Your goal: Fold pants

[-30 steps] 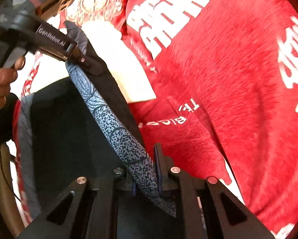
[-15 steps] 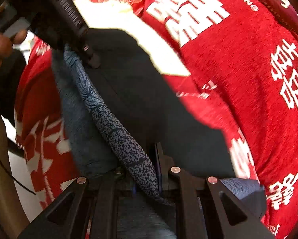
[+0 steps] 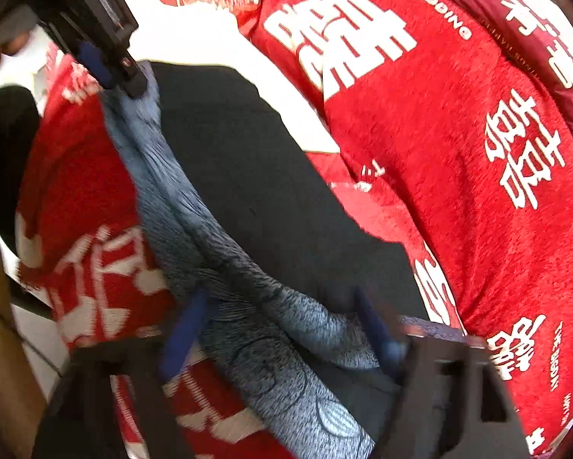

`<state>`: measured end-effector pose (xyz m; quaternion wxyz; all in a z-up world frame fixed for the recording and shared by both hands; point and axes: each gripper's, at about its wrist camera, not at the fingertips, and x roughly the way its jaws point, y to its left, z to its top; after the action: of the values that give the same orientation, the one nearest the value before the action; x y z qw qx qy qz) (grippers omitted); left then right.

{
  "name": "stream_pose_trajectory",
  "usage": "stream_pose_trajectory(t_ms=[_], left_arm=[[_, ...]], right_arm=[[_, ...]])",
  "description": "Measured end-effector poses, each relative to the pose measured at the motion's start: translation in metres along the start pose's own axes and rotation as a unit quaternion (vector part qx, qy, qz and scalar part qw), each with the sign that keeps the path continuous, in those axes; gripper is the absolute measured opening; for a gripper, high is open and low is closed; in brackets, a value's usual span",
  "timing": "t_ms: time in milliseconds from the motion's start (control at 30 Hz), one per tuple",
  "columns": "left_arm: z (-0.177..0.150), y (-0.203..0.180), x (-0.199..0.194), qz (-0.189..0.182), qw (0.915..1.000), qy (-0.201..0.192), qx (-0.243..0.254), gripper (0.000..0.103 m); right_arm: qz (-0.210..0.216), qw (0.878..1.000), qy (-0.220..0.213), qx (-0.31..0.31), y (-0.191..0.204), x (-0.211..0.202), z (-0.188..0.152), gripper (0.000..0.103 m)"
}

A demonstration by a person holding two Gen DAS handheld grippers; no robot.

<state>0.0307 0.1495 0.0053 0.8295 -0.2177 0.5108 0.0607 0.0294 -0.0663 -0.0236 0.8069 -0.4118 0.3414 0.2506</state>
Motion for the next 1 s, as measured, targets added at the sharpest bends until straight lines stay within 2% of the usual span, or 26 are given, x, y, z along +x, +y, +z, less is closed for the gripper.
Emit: stream_pose_trajectory(t_ms=[100,200,267,300,367,400,467,500,533,567,600,667,767,833,867,933,1000], left_arm=[[0.007,-0.013,-0.019,-0.013,0.9992,-0.034,0.017,0.047],[0.017,-0.043,-0.008,-0.030,0.9979,-0.037,0.044,0.047],[0.020,-0.059,0.016,-0.028,0.9983,-0.021,0.048,0.047],[0.019,-0.063,0.029,-0.016,0.9985,-0.009,0.052,0.047],[0.010,-0.063,0.056,0.038,0.9970,0.020,0.064,0.047],[0.000,-0.061,0.062,0.048,0.9958,0.026,0.073,0.047],[-0.015,-0.064,0.055,0.051,0.9937,0.009,0.099,0.047],[-0.023,-0.066,0.053,0.060,0.9913,0.009,0.117,0.047],[-0.029,-0.068,0.053,0.073,0.9885,0.015,0.132,0.047],[-0.033,-0.071,0.052,0.083,0.9867,0.020,0.139,0.047],[-0.034,-0.073,0.051,0.085,0.9864,0.021,0.139,0.047],[-0.033,-0.084,0.045,0.063,0.9891,0.023,0.131,0.047],[-0.032,-0.119,0.046,0.025,0.9884,0.031,0.146,0.047],[-0.038,-0.149,0.050,0.013,0.9839,0.039,0.174,0.047],[-0.039,-0.162,0.054,0.008,0.9818,0.041,0.185,0.047],[-0.040,-0.187,0.064,-0.005,0.9777,0.054,0.203,0.047],[-0.040,-0.203,0.079,-0.012,0.9736,0.075,0.215,0.047]], right_arm=[[0.035,0.998,-0.033,0.045,-0.013,-0.029,0.002,0.082],[0.055,0.989,-0.054,0.130,-0.049,-0.035,0.010,0.082],[0.051,0.982,-0.049,0.175,-0.072,-0.020,0.017,0.082],[0.050,0.978,-0.040,0.196,-0.083,-0.007,0.020,0.082],[0.057,0.969,0.000,0.240,-0.098,0.026,0.020,0.082],[0.053,0.966,0.022,0.252,-0.100,0.037,0.017,0.082],[0.023,0.959,0.095,0.266,-0.099,0.060,0.003,0.082],[0.023,0.953,0.124,0.275,-0.097,0.065,-0.009,0.082],[0.038,0.948,0.123,0.291,-0.095,0.061,-0.023,0.082],[0.044,0.945,0.105,0.305,-0.093,0.051,-0.033,0.082],[0.045,0.946,0.100,0.306,-0.090,0.044,-0.039,0.082],[0.045,0.947,0.095,0.302,-0.091,0.029,-0.040,0.082],[0.011,0.939,0.073,0.337,-0.120,0.006,-0.038,0.083],[-0.028,0.928,0.071,0.366,-0.156,0.002,-0.039,0.085],[-0.045,0.921,0.081,0.379,-0.175,0.005,-0.040,0.091],[-0.078,0.896,0.117,0.422,-0.217,0.019,-0.045,0.100],[-0.096,0.862,0.157,0.472,-0.254,0.037,-0.054,0.103]])
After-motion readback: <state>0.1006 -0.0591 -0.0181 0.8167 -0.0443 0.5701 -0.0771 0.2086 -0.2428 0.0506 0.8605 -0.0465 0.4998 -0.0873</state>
